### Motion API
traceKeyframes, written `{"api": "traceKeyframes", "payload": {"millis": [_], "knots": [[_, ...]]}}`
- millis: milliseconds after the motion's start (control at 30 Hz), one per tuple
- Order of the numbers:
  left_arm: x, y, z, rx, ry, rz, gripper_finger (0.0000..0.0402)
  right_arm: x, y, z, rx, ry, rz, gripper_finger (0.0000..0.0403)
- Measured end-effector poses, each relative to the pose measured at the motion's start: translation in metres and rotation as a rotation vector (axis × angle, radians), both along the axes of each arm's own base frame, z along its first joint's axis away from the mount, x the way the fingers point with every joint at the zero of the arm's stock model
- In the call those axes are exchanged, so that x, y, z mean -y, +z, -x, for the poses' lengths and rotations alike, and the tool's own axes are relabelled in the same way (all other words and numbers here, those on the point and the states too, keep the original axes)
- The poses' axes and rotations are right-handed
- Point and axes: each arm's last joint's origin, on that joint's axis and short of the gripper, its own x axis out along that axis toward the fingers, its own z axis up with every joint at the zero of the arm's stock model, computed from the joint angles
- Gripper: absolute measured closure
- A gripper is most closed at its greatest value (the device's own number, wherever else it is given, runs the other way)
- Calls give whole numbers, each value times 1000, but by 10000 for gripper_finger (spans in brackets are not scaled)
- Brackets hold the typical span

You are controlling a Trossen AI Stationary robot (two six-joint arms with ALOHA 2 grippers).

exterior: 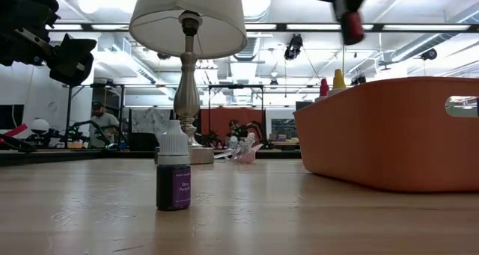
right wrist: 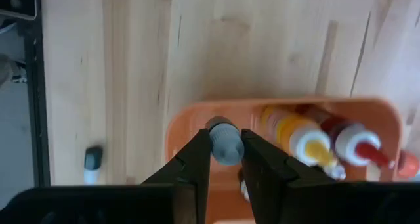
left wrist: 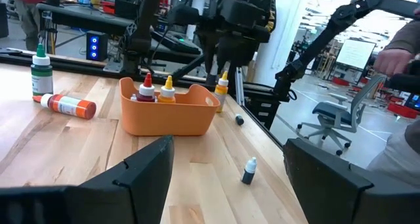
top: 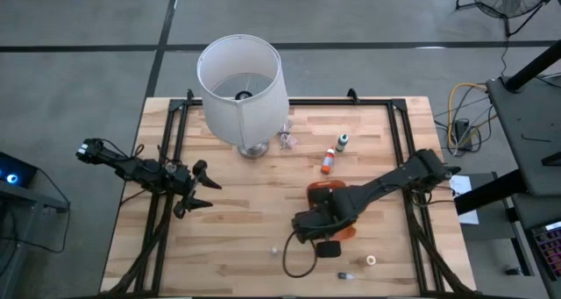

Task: Pick & Place food coloring
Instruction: Put the small food coloring bottle into the orange bin

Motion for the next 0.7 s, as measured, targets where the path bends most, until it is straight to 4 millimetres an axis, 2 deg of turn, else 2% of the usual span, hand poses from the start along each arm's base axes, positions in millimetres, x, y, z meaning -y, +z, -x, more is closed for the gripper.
{"api": "traceKeyframes", "payload": {"millis": [333, 700], "knots": [[0, 0, 0, 0, 0, 0, 143, 9, -12, 44, -5, -27, -8, 335], [0, 0, 0, 0, 0, 0, 143, 21, -52, 70, -42, 7, 15, 335]]}}
